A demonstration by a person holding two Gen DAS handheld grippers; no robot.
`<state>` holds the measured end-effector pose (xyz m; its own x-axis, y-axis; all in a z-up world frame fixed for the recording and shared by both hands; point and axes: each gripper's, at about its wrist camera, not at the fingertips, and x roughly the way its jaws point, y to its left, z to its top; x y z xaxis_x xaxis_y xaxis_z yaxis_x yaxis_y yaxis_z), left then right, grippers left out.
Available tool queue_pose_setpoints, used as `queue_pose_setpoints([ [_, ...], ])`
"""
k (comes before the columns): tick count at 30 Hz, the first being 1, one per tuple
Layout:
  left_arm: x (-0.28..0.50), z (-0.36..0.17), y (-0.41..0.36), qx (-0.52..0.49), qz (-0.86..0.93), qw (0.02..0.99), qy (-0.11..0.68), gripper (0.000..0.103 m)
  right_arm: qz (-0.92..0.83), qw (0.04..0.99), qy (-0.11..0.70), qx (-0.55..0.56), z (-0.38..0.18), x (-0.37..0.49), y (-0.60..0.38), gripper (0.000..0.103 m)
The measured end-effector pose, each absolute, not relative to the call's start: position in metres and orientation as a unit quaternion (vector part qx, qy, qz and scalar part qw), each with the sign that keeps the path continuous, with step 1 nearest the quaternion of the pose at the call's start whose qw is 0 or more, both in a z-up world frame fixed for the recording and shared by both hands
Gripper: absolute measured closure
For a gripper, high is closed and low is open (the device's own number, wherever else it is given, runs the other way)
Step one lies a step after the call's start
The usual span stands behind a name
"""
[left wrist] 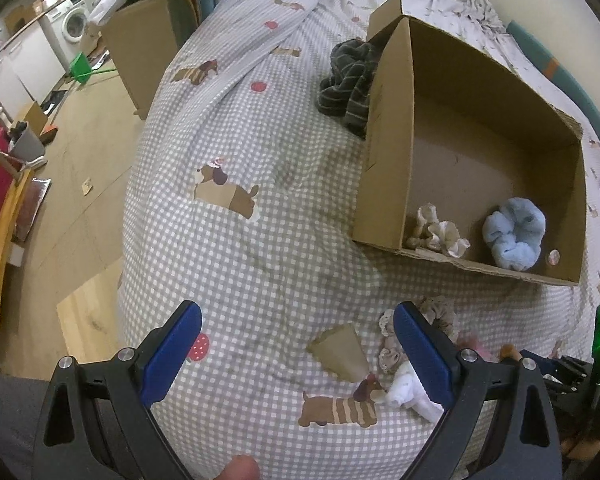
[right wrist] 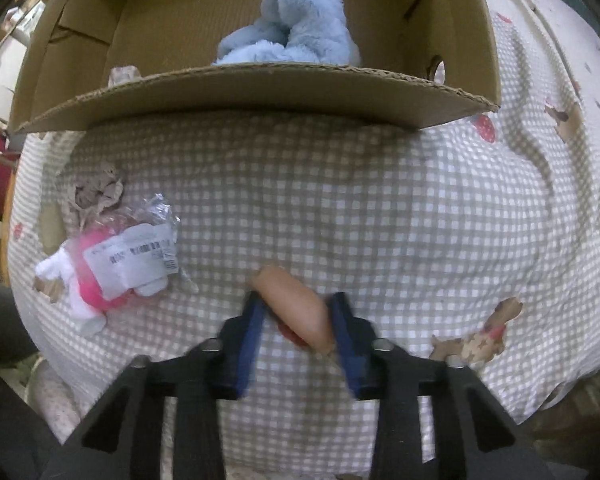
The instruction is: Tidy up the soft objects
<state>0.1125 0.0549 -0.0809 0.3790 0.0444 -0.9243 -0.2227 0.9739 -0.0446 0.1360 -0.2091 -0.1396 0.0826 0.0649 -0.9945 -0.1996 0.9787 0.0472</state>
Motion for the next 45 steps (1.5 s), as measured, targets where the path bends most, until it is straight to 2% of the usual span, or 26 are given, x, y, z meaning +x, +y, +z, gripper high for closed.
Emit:
queue_pose_setpoints([
  [1, 0.112, -0.081, 0.055, -0.081, 0.081, 0.826, 0.552, 0.007, 0.09, 0.736, 0.669, -0.053, -0.14, 0.136, -0.207, 0.086],
  [3, 0.112, -0.081, 0.056, -0.082, 0.081, 0.826, 0.552, 0.007, 0.085, 0.742, 0.664, -0.046, -0.136, 0.136, -0.206, 0.094],
  [13, 0.112, -0.09, 0.062, -0.114, 0.075, 0.817, 0.561, 0.008, 0.137, 0.785, 0.599, 0.079, -0.089, 0.126, -0.216, 0.094],
  [15, 0.113, -0.097, 0.062, -0.127, 0.067, 0.809, 0.57, 0.014, 0.144, 0.786, 0.596, 0.074, -0.086, 0.122, -0.209, 0.094],
  [17, 0.115, -0.106, 0.061, -0.146, 0.052, 0.799, 0.581, 0.036, 0.15, 0.786, 0.596, 0.072, -0.087, 0.121, -0.206, 0.094],
  [21, 0.123, -0.134, 0.054, -0.182, 0.027, 0.761, 0.622, 0.052, 0.15, 0.786, 0.596, 0.07, -0.088, 0.129, -0.195, 0.094],
  [23, 0.125, -0.144, 0.05, -0.19, 0.025, 0.749, 0.634, 0.064, 0.148, 0.786, 0.596, 0.071, -0.09, 0.129, -0.197, 0.094],
  [27, 0.127, -0.146, 0.043, -0.174, 0.033, 0.753, 0.634, 0.066, 0.147, 0.786, 0.596, 0.072, -0.087, 0.132, -0.21, 0.094],
  [28, 0.127, -0.147, 0.042, -0.171, 0.034, 0.752, 0.636, 0.071, 0.148, 0.786, 0.596, 0.073, -0.087, 0.131, -0.21, 0.094],
  [29, 0.127, -0.148, 0.041, -0.163, 0.039, 0.752, 0.637, 0.081, 0.148, 0.787, 0.595, 0.074, -0.085, 0.13, -0.212, 0.094],
  [32, 0.129, -0.149, 0.035, -0.155, 0.037, 0.755, 0.635, 0.091, 0.148, 0.788, 0.593, 0.078, -0.083, 0.131, -0.214, 0.094],
  [39, 0.124, -0.134, 0.037, -0.14, 0.035, 0.777, 0.613, 0.095, 0.153, 0.788, 0.592, 0.078, -0.082, 0.131, -0.212, 0.094],
  [45, 0.113, -0.091, 0.035, -0.114, 0.026, 0.82, 0.56, 0.095, 0.163, 0.791, 0.584, 0.086, -0.076, 0.128, -0.212, 0.094],
])
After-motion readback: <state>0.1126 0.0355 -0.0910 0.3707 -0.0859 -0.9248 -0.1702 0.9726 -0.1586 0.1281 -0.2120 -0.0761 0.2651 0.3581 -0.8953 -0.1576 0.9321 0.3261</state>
